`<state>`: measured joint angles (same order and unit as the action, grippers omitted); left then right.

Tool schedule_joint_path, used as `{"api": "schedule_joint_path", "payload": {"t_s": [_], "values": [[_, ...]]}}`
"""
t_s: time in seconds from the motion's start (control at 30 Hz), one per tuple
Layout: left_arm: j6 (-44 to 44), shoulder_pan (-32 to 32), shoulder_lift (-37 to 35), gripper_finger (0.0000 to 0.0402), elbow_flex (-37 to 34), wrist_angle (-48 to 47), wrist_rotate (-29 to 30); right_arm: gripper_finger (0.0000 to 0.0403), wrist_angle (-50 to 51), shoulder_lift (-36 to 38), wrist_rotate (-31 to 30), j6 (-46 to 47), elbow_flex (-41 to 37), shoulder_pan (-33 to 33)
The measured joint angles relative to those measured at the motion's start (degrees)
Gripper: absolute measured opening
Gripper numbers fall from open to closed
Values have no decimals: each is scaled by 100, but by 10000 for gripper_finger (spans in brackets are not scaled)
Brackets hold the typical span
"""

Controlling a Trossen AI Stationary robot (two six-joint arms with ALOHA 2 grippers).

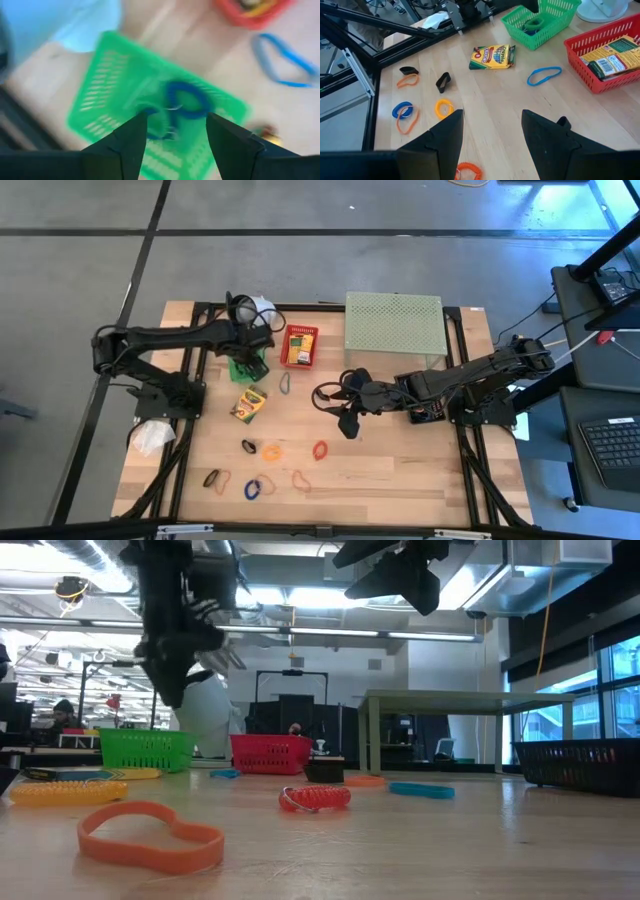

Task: Pick & Place Office Desk Supplies
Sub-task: Put the yellow spring keychain into the green basket

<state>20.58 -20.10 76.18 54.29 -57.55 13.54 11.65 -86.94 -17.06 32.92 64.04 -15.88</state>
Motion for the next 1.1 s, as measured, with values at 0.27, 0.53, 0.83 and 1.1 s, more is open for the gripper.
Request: {"api": "schedule_joint_path", "payload": {"t_s": [0.27,0.53,0.83,1.1], "values": [[-1157,788,0,192,205,-60,-1831,204,1,0,114,-28,1,-39],[-1814,2630,0,192,205,137,-1693,204,-1,0,120,-32,1,-139],[-645,4113,206,195,205,1804,-907,204,-5,0,98,-28,1,-155],[-330,4766,1215,202,203,1901,-691,204,-25,0,98,97,1,-160]]}}
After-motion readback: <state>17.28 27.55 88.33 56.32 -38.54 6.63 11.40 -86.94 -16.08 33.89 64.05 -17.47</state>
